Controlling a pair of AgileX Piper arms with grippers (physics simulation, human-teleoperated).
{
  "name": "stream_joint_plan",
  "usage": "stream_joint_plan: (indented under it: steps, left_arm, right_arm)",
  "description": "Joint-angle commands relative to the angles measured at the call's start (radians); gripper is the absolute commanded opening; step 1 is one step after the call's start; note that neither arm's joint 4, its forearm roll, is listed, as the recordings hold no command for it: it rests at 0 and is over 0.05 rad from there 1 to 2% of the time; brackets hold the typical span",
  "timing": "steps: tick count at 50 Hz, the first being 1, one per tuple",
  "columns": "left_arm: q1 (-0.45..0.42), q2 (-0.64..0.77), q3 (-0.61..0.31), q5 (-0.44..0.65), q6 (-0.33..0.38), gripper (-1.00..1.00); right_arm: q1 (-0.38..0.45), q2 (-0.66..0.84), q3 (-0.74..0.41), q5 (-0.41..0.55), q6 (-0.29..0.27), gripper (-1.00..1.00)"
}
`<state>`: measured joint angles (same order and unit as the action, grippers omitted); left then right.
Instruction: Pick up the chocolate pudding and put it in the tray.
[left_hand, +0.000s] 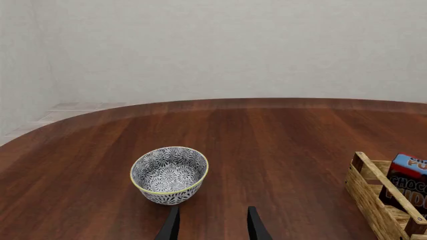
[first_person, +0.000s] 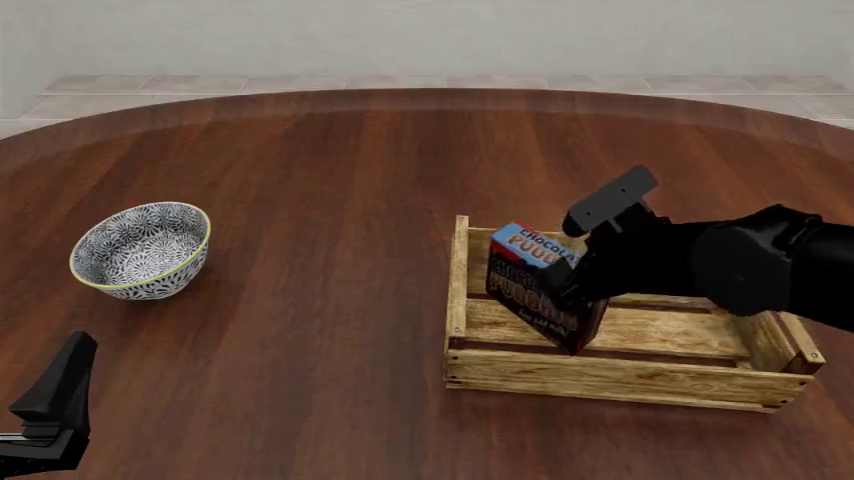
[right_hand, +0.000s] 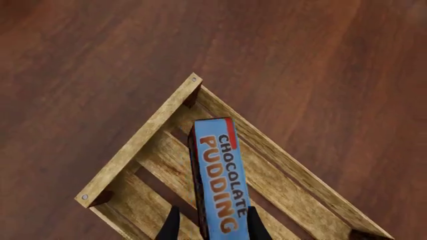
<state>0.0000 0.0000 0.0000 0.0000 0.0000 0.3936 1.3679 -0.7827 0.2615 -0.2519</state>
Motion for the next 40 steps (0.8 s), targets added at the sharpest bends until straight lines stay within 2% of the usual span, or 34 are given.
stream_joint_plan:
  steps: [1, 18, 40]
  left_arm:
    - [0.0, 0.0, 0.0, 0.0, 0.0, 1.0]
    - [0.0, 0.0, 0.0, 0.0, 0.0, 1.0]
    - [0.0, 0.0, 0.0, 0.0, 0.0, 1.0]
  right_arm:
    - [0.007, -0.062, -0.051, 0.089, -0.024, 1.0]
    - [0.016, -0.213, -0.126, 0.237, -0.077, 1.0]
    - [-0.023, -0.435, -0.211, 0.433, -0.097, 1.0]
